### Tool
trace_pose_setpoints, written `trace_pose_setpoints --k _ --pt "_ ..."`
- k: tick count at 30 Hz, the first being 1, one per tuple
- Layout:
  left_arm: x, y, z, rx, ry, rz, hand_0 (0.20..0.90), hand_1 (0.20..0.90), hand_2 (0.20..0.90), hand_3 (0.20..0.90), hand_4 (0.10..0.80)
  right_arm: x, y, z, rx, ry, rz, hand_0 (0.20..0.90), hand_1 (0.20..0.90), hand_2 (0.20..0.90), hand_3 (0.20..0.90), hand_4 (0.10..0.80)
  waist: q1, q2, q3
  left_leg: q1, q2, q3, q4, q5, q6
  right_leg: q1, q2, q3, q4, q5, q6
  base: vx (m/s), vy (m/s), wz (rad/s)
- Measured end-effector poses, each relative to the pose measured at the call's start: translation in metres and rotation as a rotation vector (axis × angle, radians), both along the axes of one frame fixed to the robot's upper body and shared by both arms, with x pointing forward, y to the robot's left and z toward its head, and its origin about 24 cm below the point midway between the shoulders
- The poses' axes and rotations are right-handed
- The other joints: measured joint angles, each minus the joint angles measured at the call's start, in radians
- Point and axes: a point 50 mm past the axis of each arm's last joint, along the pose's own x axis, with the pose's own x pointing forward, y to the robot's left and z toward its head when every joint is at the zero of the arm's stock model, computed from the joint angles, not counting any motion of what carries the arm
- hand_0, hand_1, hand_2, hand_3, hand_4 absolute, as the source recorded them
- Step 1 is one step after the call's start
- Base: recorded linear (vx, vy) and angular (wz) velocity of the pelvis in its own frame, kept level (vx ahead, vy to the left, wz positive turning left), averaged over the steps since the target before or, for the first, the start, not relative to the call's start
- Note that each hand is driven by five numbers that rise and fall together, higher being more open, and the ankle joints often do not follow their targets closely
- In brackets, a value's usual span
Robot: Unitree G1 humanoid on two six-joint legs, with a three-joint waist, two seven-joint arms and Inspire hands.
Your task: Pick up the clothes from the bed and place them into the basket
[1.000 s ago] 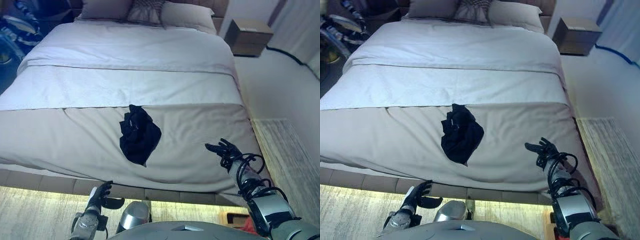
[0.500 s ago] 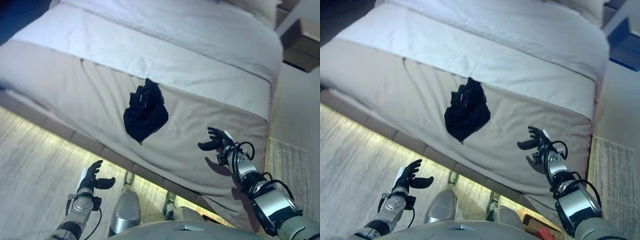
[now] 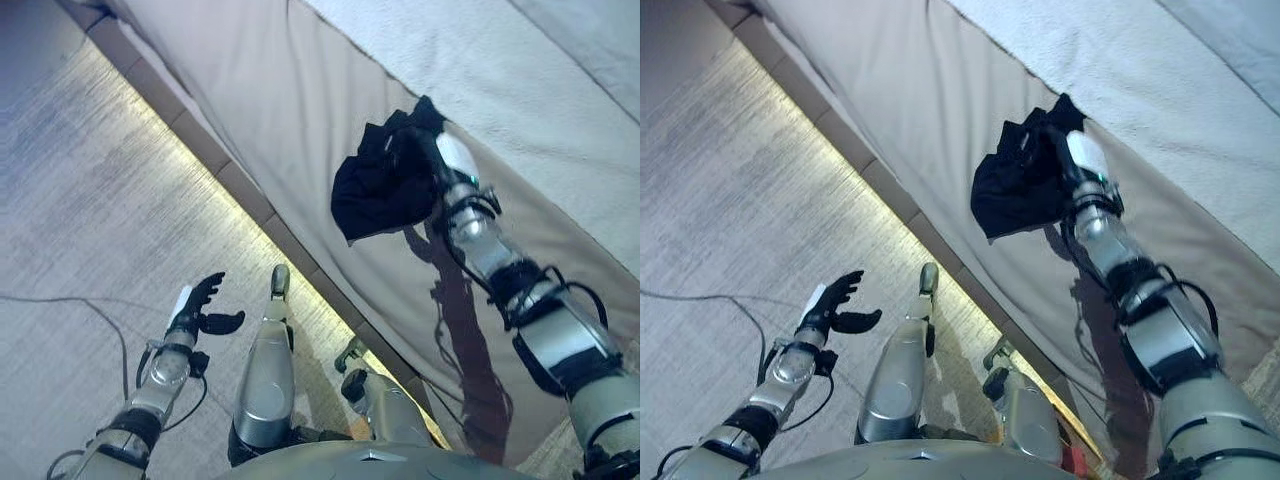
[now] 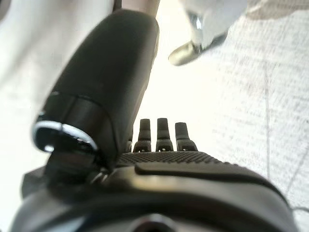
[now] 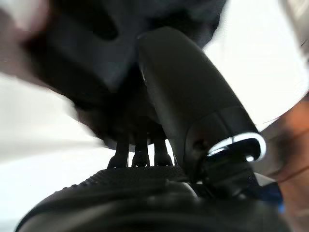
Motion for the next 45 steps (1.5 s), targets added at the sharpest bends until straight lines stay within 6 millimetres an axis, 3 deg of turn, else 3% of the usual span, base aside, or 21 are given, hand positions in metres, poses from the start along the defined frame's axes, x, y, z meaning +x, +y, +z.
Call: trace_pose_setpoints --k 4,9,12,19,20,21,22,27,31,36,40,43,45 --pt "0.001 0.0 0.001 0.007 0.002 -0.009 0.9 0.9 0.9 0.9 0.8 0.01 -0.002 0.023 -0.05 -0.023 -0.052 0.9 0.9 0.9 0.9 0.8 0.032 -0.001 0.001 -0.051 0.004 -0.023 0.02 0.0 0.0 -0.058 -0.005 0.0 0.064 -0.028 -0.004 0.043 -0.094 0.12" --pt "0.005 -0.003 0.003 -0.002 -0.004 -0.031 0.9 0.9 0.9 0.9 0.8 0.014 -0.009 0.007 -0.103 0.172 -0.143 0.9 0.9 0.9 0.9 0.8 0.036 -0.001 0.002 -0.109 0.005 -0.039 0.044 -0.009 -0.017 -0.137 -0.022 0.007 0.152 -0.074 -0.004 0.05 -0.071 0.04" --pt "0.011 -0.005 0.008 -0.016 -0.026 -0.033 0.9 0.9 0.9 0.9 0.8 0.015 -0.02 0.002 -0.134 0.309 -0.247 0.9 0.9 0.9 0.9 0.8 0.033 0.001 0.019 -0.172 0.002 -0.044 0.062 0.011 -0.004 -0.232 -0.046 0.015 0.249 -0.097 -0.019 -0.04 -0.02 -0.01" --pt "0.021 -0.009 0.024 -0.05 -0.103 -0.051 0.9 0.9 0.9 0.9 0.8 0.024 -0.021 0.039 -0.112 0.308 -0.285 0.9 0.9 0.9 0.9 0.8 0.028 0.009 0.041 -0.211 -0.014 -0.032 0.077 0.011 -0.01 -0.336 -0.093 0.057 0.383 -0.142 -0.027 -0.037 0.021 -0.03" --pt "0.021 -0.009 0.026 -0.05 -0.11 -0.054 0.9 0.9 0.9 0.9 0.8 0.024 -0.021 0.04 -0.098 0.3 -0.284 0.815 0.815 0.815 0.801 0.701 0.028 0.011 0.043 -0.214 -0.014 -0.031 0.076 0.012 -0.012 -0.344 -0.094 0.06 0.389 -0.142 -0.027 -0.027 0.022 -0.05" --pt "0.022 -0.009 0.027 -0.05 -0.114 -0.056 0.9 0.9 0.9 0.9 0.8 0.024 -0.022 0.041 -0.081 0.286 -0.281 0.815 0.815 0.815 0.801 0.701 0.025 0.017 0.046 -0.214 -0.014 -0.031 0.076 0.013 -0.013 -0.344 -0.094 0.061 0.389 -0.142 -0.027 -0.023 0.03 -0.04" --pt "0.022 -0.009 0.027 -0.049 -0.113 -0.056 0.9 0.9 0.9 0.9 0.8 0.024 -0.022 0.041 -0.075 0.272 -0.28 0.3 0.3 0.3 0.2 0.1 0.024 0.021 0.046 -0.214 -0.014 -0.031 0.076 0.013 -0.013 -0.345 -0.094 0.063 0.39 -0.142 -0.027 -0.021 0.032 -0.04" --pt "0.019 -0.006 0.025 -0.055 -0.096 -0.033 0.9 0.9 0.9 0.9 0.8 0.021 -0.029 0.045 0.141 0.118 -0.3 0.3 0.3 0.3 0.2 0.1 0.016 0.039 0.052 -0.206 -0.019 -0.014 0.074 0.013 -0.013 -0.36 -0.099 0.093 0.404 -0.142 -0.027 -0.028 0.042 -0.09" --pt "0.013 -0.005 0.021 -0.057 -0.082 -0.024 0.9 0.9 0.9 0.9 0.8 0.016 -0.046 0.037 0.39 0.059 -0.331 0.3 0.3 0.3 0.2 0.1 0.012 0.053 0.051 -0.172 -0.024 0.0 0.056 0.02 -0.015 -0.341 -0.101 0.109 0.394 -0.133 -0.034 -0.069 0.081 -0.06" --pt "-0.001 -0.001 0.011 -0.059 -0.044 -0.003 0.9 0.9 0.9 0.9 0.8 0.0 -0.069 -0.002 0.878 0.037 -0.362 0.3 0.3 0.3 0.2 0.1 -0.005 0.062 0.05 -0.062 -0.025 0.018 0.001 0.027 -0.009 -0.231 -0.085 0.112 0.321 -0.128 -0.035 0.027 0.096 -0.05" --pt "-0.02 0.002 -0.007 -0.086 0.009 0.082 0.9 0.9 0.9 0.9 0.8 -0.018 -0.087 -0.031 1.245 -0.009 -0.354 0.3 0.3 0.3 0.2 0.1 -0.036 0.066 0.048 0.027 -0.025 0.045 -0.035 0.032 0.006 -0.135 -0.066 0.123 0.232 -0.096 -0.022 0.042 0.098 -0.16" --pt "-0.035 -0.002 -0.023 -0.114 0.041 0.133 0.9 0.9 0.9 0.9 0.8 -0.034 -0.092 -0.051 1.385 -0.012 -0.311 0.3 0.3 0.3 0.2 0.1 -0.069 0.075 0.041 0.102 -0.024 0.058 -0.063 0.022 0.007 -0.042 -0.05 0.124 0.146 -0.077 -0.012 0.081 0.078 -0.1" --pt "-0.048 -0.011 -0.034 -0.135 0.059 0.161 0.9 0.9 0.9 0.9 0.8 -0.05 -0.084 -0.07 1.589 -0.039 -0.205 0.3 0.3 0.3 0.2 0.1 -0.093 0.079 0.031 0.16 -0.019 0.076 -0.083 0.016 0.009 0.034 -0.031 0.131 0.071 -0.036 -0.005 0.084 0.078 -0.2"
